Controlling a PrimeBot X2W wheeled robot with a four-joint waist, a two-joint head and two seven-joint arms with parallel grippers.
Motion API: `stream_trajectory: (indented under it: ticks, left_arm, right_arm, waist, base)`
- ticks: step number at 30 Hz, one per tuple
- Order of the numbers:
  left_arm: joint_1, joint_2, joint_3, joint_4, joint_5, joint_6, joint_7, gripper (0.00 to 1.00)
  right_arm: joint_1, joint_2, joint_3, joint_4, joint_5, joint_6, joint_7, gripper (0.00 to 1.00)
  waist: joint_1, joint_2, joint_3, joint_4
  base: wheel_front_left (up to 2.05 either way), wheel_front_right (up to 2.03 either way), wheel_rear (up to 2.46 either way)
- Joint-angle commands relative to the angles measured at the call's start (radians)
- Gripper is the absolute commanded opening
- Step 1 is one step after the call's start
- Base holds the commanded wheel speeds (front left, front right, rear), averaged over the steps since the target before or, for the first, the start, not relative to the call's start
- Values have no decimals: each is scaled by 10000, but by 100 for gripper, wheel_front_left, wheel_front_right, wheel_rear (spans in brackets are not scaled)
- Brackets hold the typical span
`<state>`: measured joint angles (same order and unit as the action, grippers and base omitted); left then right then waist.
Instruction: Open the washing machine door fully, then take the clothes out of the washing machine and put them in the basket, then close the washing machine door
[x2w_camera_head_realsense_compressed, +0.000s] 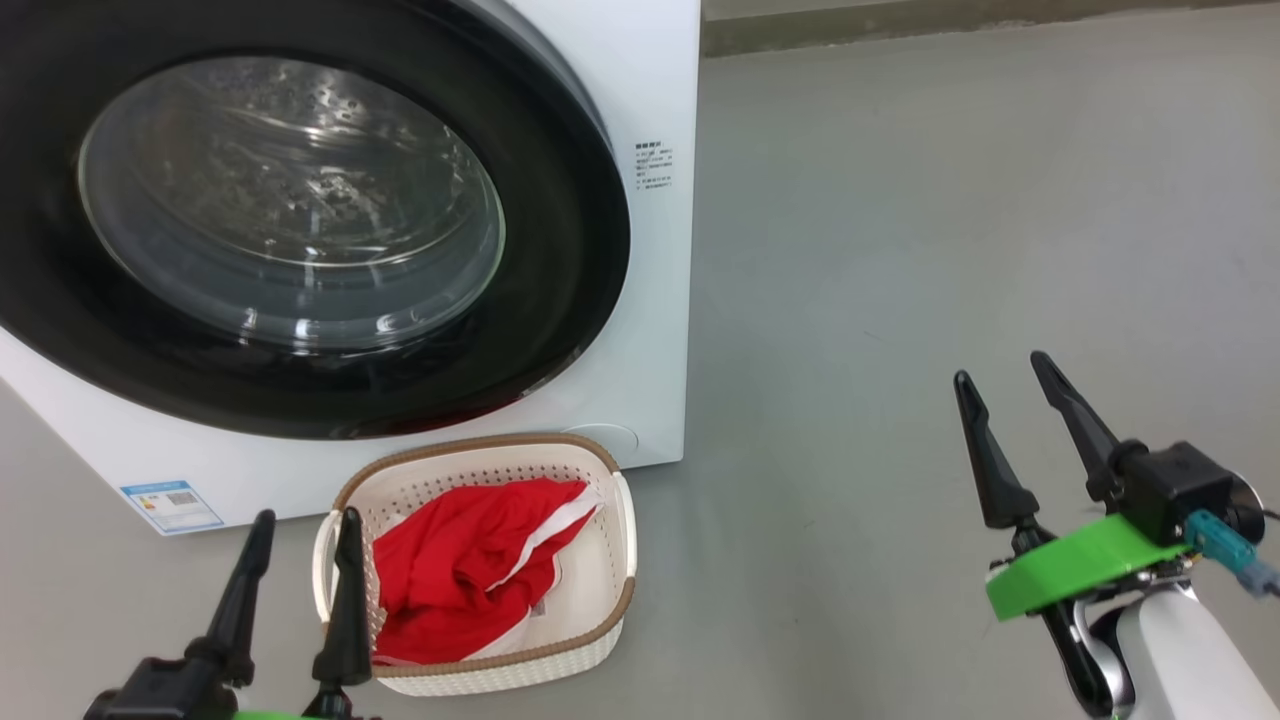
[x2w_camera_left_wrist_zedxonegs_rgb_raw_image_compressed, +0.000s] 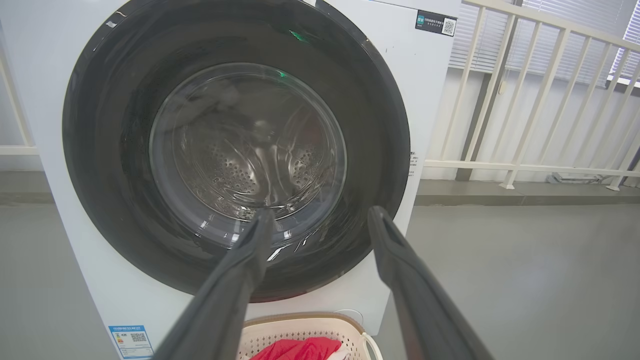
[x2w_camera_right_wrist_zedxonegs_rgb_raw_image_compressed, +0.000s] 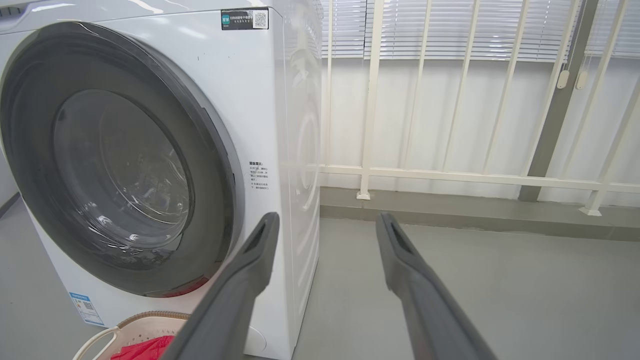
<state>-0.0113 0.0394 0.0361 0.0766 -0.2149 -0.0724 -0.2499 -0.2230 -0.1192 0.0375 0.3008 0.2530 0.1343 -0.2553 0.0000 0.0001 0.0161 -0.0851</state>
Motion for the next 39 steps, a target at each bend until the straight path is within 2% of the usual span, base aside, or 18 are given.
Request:
stream_trajectory:
  ticks: [1, 9, 16, 30, 31, 39]
  left_arm:
    - [-34, 113, 333, -371, 155, -129, -118, 100]
    - [145, 133, 382, -653, 259, -267, -118, 100]
    - [332, 124, 441, -607, 361, -201, -118, 100]
    - [434, 115, 438, -511, 639, 46, -118, 100]
    - [545, 10, 90, -268, 579, -58, 0, 0]
    - [622, -164, -11, 662, 444, -65, 83, 0]
  right_arm:
    - [138, 24, 98, -529, -151, -36, -65, 100]
    - [789, 201, 37, -1249, -393, -36, -65, 100]
    - [1212, 309, 58, -1691, -503, -36, -65, 100]
    - [1362, 357, 15, -1622, -542, -36, -65, 100]
    - [1428, 374, -188, -1402, -448, 0, 0, 0]
    - [1953, 605, -174, -500, -298, 2, 38, 0]
  waist:
    - [0, -1, -68, 11]
    - [0, -1, -140, 54]
    - [0, -1, -167, 19]
    - [0, -1, -246, 23]
    - [0, -1, -247, 23]
    - [0, -1, -251, 28]
  base:
    - [0, 0, 0]
    - [0, 0, 0]
    - [0, 0, 0]
    - [0, 0, 0]
    - [0, 0, 0]
    - [0, 0, 0]
